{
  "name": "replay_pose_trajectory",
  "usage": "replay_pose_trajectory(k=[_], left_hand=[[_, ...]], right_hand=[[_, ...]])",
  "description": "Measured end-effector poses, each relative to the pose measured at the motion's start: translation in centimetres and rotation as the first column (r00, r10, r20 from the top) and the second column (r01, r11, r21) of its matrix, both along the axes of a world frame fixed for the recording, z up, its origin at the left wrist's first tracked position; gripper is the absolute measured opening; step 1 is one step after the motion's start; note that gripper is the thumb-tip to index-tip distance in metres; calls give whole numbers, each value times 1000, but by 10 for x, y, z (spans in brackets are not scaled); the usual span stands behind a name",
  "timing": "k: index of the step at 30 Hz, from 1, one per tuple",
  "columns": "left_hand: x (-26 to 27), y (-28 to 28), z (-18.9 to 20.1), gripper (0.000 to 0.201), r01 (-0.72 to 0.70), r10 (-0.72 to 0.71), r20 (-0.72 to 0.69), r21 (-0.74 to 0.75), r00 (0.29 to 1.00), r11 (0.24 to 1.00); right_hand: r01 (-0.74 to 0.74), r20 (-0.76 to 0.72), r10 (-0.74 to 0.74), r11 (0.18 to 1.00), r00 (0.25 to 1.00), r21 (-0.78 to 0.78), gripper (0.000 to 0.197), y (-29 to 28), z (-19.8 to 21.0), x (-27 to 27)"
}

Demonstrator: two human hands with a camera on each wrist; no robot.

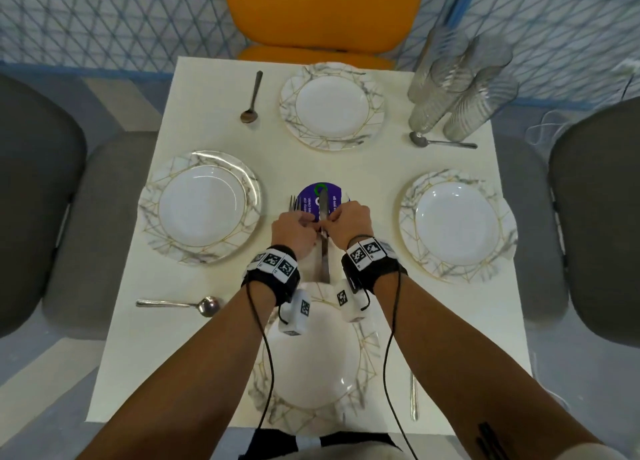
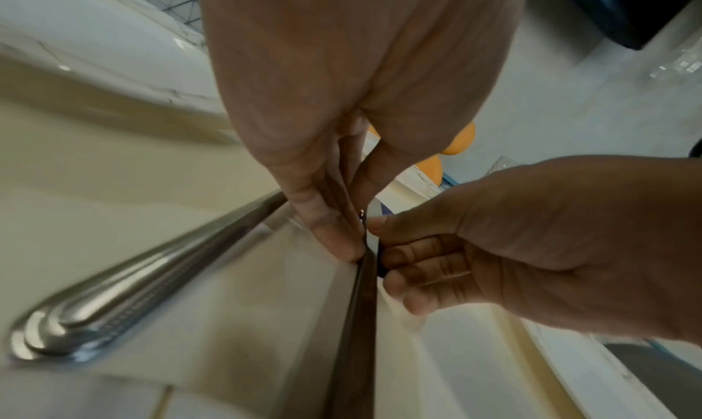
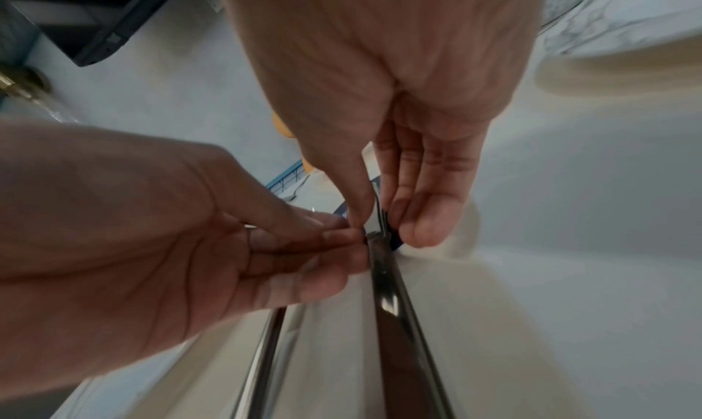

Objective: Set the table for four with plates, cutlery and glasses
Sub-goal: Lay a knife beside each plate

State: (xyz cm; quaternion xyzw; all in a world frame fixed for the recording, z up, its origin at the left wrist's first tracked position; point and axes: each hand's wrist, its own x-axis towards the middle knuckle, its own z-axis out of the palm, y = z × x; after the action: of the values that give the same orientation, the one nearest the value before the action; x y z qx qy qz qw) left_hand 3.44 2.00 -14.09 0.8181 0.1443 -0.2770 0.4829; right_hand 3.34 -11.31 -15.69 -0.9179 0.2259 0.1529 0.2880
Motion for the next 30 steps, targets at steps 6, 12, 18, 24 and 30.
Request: replay_pose_trajectory(k=[6,12,18,24,30], left_hand=[[6,-4,-2,27,-41,41,-30,-19,999,999],[9,-6,0,28,-57,53,-60,-55,997,997],[9,-3,-4,32,-46,42,-59,-62,997,997],[9,-4,-1,33,-34,32,-38,-55,999,998],[8,-6,1,39,18,-19,-23,-44,1000,999]], right_hand=[[11,-66,-17,996,998,-93,46,2,-13,17],[68,-120,-75,996,990,-58,46,2,-18,21],[113,-133,-114,993,985,-13,46,3,-18,20],[150,-70,-145,985,987,81,46,3,-15,16],[103,-80,-96,991,992,84,43,9,-19,15]])
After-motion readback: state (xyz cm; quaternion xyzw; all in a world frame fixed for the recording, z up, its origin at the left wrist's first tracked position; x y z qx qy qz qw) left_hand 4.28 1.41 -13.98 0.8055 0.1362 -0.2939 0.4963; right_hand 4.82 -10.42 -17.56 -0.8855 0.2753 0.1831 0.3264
